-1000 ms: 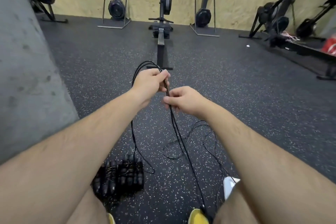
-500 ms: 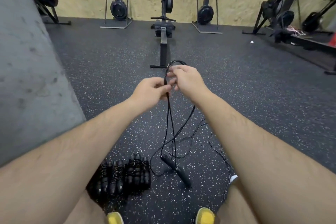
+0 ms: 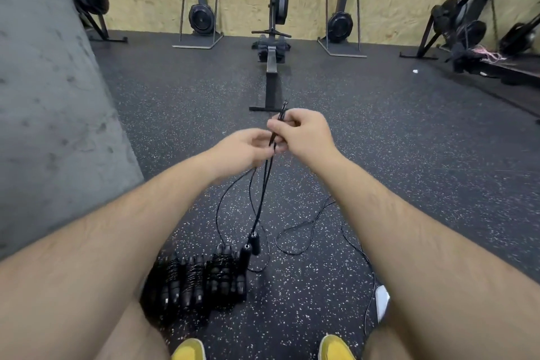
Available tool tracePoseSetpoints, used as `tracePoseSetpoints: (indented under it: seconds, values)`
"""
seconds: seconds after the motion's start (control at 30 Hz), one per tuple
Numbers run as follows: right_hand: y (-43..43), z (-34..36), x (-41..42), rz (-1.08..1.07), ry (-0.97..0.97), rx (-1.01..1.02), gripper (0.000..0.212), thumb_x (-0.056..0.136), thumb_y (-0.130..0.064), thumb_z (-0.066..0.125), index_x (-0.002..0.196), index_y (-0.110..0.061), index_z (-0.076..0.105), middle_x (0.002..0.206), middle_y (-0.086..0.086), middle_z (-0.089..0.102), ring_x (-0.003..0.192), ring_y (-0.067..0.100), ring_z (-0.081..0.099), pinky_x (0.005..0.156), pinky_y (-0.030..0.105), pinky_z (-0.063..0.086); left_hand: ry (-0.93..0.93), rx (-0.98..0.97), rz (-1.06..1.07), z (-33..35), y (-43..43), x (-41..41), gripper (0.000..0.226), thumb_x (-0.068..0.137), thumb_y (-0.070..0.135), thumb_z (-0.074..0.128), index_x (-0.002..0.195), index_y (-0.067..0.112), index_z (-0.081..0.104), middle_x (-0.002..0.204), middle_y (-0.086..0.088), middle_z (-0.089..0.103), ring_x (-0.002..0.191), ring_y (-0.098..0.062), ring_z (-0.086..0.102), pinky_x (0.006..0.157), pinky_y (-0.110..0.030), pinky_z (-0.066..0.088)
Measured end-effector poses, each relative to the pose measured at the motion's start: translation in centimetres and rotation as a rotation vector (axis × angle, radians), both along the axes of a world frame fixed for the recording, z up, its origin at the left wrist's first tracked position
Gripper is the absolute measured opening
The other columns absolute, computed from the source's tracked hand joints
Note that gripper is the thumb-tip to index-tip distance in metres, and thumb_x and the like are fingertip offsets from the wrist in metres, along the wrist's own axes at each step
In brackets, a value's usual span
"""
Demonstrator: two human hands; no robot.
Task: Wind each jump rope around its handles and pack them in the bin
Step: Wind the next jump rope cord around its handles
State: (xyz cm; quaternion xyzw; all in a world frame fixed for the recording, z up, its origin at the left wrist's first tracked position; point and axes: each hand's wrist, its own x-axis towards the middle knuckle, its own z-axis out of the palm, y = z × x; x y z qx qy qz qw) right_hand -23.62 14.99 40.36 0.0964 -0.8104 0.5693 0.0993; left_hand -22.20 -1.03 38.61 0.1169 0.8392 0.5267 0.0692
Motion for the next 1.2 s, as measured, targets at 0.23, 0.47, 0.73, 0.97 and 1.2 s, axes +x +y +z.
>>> tracePoseSetpoints:
  seconds: [0.23,0.47,0.73,0.97,1.2]
  values:
    - [0.3,1.2,0.8,0.105,-0.049,-0.136,0.014,0.097,-0.014,0.061,0.096,-0.003,0.069,0.083,0.016,0.071,0.063,0.014,0.062,0.056,0.024,0.052,0.102,0.015,0.096,-0.8,0.9,0.4,0.013,0.102,0.008,0.057,0.102,0.006,0.070,0.089,-0.008,0.076,0.084,-0.018,0.072,0.072,-0.029,0.057]
    - [1.3,-1.5,1.8,0.306,-0.239,0.346,0.013,0.089,-0.019,0.073,0.089,-0.007,0.069,0.056,-0.008,0.064,0.052,0.010,0.058,0.048,0.013,0.042,0.305,0.053,0.196,2.2,1.1,0.6,0.024,0.097,0.019,0.066,0.099,-0.005,0.070,0.086,-0.016,0.069,0.067,-0.017,0.065,0.081,-0.042,0.058]
    - [1.1,-0.3,1.1,0.080,-0.055,0.151,0.012,0.096,-0.018,0.066,0.095,-0.008,0.071,0.069,0.002,0.066,0.046,0.003,0.055,0.048,0.016,0.046,0.007,0.074,-0.036,-0.2,-0.1,-0.3,0.019,0.103,0.020,0.055,0.112,0.019,0.072,0.112,-0.005,0.076,0.112,-0.023,0.069,0.103,-0.045,0.052]
    - [0.4,0.4,0.9,0.054,-0.064,-0.032,0.016,0.099,-0.016,0.056,0.107,-0.009,0.067,0.080,0.005,0.067,0.057,0.012,0.058,0.052,0.025,0.052,0.140,0.029,0.104,-0.5,0.7,-0.4,0.019,0.098,0.014,0.065,0.093,-0.004,0.070,0.089,-0.010,0.077,0.083,-0.015,0.072,0.091,-0.043,0.058]
    - [0.1,-2.1,1.4,0.219,-0.210,0.262,0.012,0.088,-0.023,0.074,0.096,-0.015,0.068,0.079,-0.004,0.065,0.061,0.014,0.057,0.067,0.031,0.052,0.228,0.225,0.191,1.9,0.4,-0.5,0.016,0.095,0.017,0.068,0.096,0.002,0.075,0.092,-0.012,0.071,0.074,-0.018,0.065,0.083,-0.036,0.057]
